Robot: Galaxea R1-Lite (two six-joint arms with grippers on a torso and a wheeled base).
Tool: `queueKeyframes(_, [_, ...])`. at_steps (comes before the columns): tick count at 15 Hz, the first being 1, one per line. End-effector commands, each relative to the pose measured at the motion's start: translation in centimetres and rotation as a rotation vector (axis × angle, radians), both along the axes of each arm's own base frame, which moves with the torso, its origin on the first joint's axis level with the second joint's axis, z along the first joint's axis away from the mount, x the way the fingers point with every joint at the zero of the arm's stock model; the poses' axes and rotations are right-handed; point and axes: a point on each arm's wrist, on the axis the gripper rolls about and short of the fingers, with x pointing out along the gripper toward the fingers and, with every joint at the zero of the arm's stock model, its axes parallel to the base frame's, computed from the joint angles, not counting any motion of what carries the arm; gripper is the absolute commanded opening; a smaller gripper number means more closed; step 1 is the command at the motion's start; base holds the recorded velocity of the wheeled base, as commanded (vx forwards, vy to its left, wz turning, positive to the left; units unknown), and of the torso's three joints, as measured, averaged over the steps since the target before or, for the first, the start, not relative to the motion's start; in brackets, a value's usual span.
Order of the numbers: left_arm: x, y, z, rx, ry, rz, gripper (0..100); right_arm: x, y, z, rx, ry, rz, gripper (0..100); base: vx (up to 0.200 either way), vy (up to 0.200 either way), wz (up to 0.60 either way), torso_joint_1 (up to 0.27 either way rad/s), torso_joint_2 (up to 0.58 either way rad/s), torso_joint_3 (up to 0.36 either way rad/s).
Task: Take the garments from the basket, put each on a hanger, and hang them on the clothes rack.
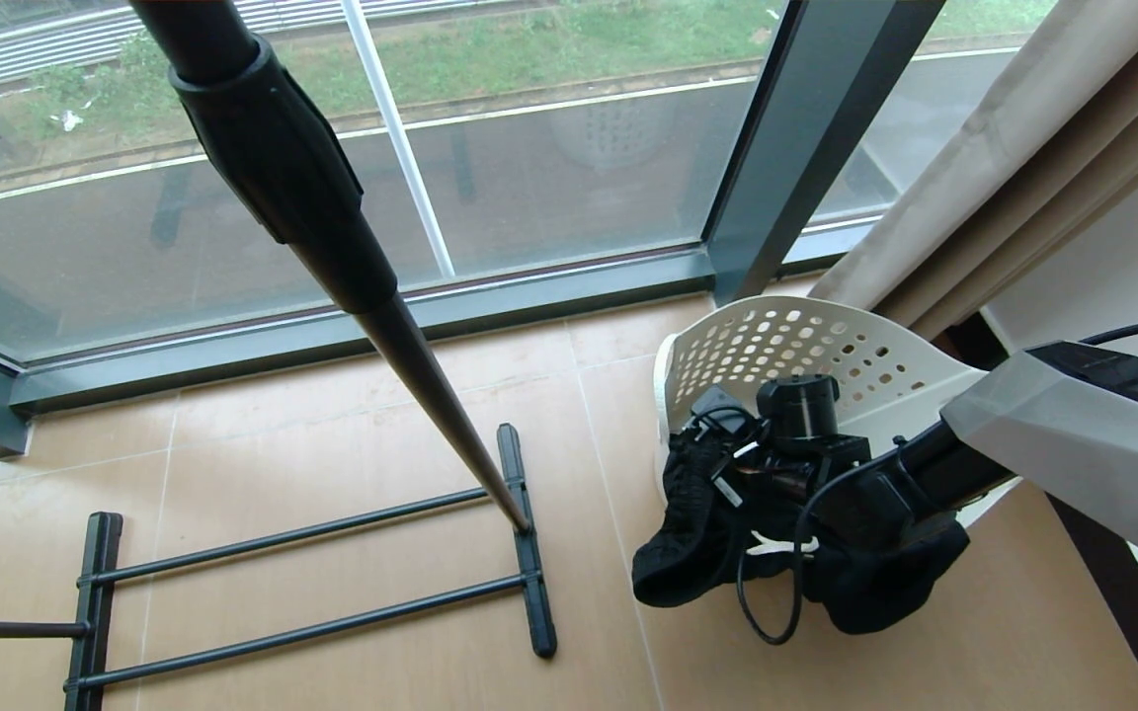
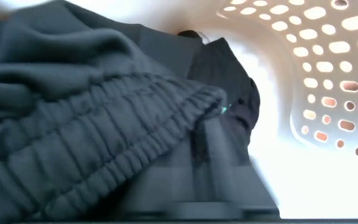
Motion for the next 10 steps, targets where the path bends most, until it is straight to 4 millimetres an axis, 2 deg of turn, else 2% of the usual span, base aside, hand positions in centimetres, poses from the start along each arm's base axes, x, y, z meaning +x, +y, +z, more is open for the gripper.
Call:
queueKeyframes(1, [0.0,0.0,0.0,0.0,0.001,0.0,100,-0.1,-0.1,0.4,0.001,-0.008,-0.003,0,0.0,0.0,0.0,0.0,0.0,0.0])
queueKeyframes(3, [0.0,0.0,0.0,0.0,0.001,0.0,100,-0.3,-0.5,1.8,0.01,-0.034,-0.01,0,0.0,0.0,0.0,0.0,0.0,0.0])
queueKeyframes(4, [0.0,0.0,0.0,0.0,0.001,0.0,100,-1.0,-1.0,3.5,0.023,-0.066,-0.016,0,0.0,0.0,0.0,0.0,0.0,0.0])
queueKeyframes(5, [0.0,0.0,0.0,0.0,0.001,0.0,100,-1.4,-1.1,4.4,0.027,-0.082,-0.015,0,0.0,0.0,0.0,0.0,0.0,0.0])
queueKeyframes(10, [0.0,0.0,0.0,0.0,0.001,0.0,100,-2.8,-1.5,6.5,0.044,-0.129,-0.012,0,0.0,0.0,0.0,0.0,0.0,0.0])
